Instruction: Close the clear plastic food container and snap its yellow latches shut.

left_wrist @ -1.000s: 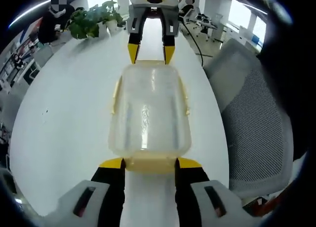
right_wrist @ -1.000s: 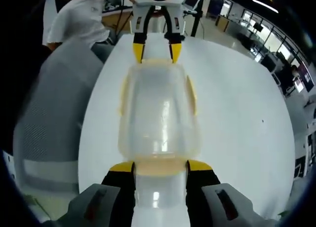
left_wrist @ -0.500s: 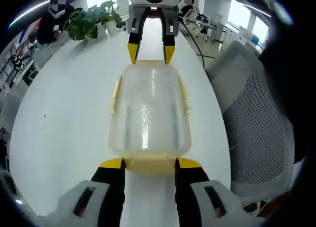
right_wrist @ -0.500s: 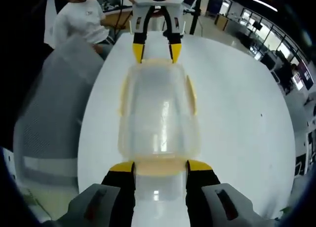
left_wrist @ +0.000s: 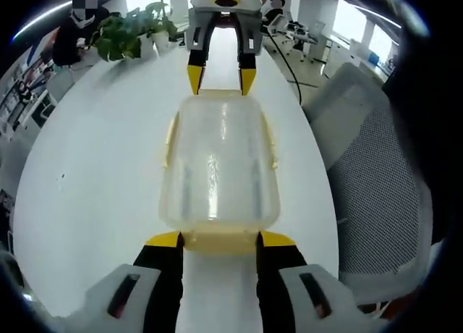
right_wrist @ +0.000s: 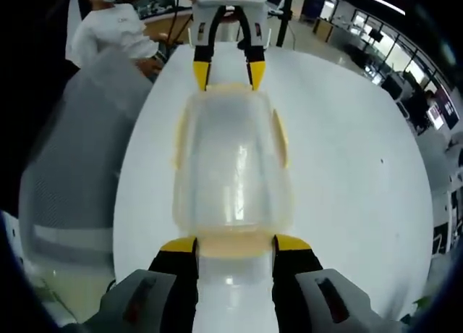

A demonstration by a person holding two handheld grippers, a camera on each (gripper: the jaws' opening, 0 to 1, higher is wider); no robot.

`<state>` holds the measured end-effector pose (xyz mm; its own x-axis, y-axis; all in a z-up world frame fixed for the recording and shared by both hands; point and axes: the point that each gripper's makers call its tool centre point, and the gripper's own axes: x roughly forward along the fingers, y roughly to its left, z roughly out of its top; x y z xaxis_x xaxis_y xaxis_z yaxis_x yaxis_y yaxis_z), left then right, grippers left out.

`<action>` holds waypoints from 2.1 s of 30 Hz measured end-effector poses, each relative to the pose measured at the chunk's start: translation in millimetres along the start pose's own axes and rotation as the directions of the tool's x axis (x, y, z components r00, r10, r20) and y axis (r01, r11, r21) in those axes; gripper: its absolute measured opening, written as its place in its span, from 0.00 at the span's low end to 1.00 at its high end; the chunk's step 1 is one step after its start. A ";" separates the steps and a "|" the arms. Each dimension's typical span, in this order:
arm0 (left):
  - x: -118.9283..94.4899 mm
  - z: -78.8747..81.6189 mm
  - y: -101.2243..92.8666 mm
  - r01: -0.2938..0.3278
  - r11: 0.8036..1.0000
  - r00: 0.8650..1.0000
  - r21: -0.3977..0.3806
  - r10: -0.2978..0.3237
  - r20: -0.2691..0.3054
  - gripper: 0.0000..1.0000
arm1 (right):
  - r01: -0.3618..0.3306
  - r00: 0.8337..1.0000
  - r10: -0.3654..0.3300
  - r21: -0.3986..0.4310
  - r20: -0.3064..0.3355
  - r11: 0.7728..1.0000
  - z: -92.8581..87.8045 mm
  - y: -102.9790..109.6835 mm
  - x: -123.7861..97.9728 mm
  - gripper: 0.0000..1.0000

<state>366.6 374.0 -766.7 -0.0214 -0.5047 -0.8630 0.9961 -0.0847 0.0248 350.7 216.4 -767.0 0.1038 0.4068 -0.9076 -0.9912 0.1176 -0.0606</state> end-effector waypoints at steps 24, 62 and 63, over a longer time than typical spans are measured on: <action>23.8 31.7 1.3 0.008 1.000 1.000 0.019 -0.008 0.000 0.38 | 0.003 1.000 -0.003 0.012 -0.014 1.000 -38.3 -0.5 -11.0 0.38; 45.4 62.3 1.7 0.027 1.000 0.999 0.001 -0.027 0.025 0.38 | 0.016 0.999 -0.015 0.017 -0.046 1.000 -74.1 -4.0 -23.2 0.38; 45.7 62.7 1.7 0.026 1.000 0.999 0.001 -0.026 0.024 0.38 | 0.016 0.999 -0.015 0.017 -0.048 1.000 -74.9 -4.2 -23.1 0.38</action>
<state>361.9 296.9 -774.5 -0.0493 -0.5232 -0.8508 0.9951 -0.0986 0.0030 346.3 138.6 -776.9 0.1146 0.3615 -0.9253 -0.9879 0.1393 -0.0680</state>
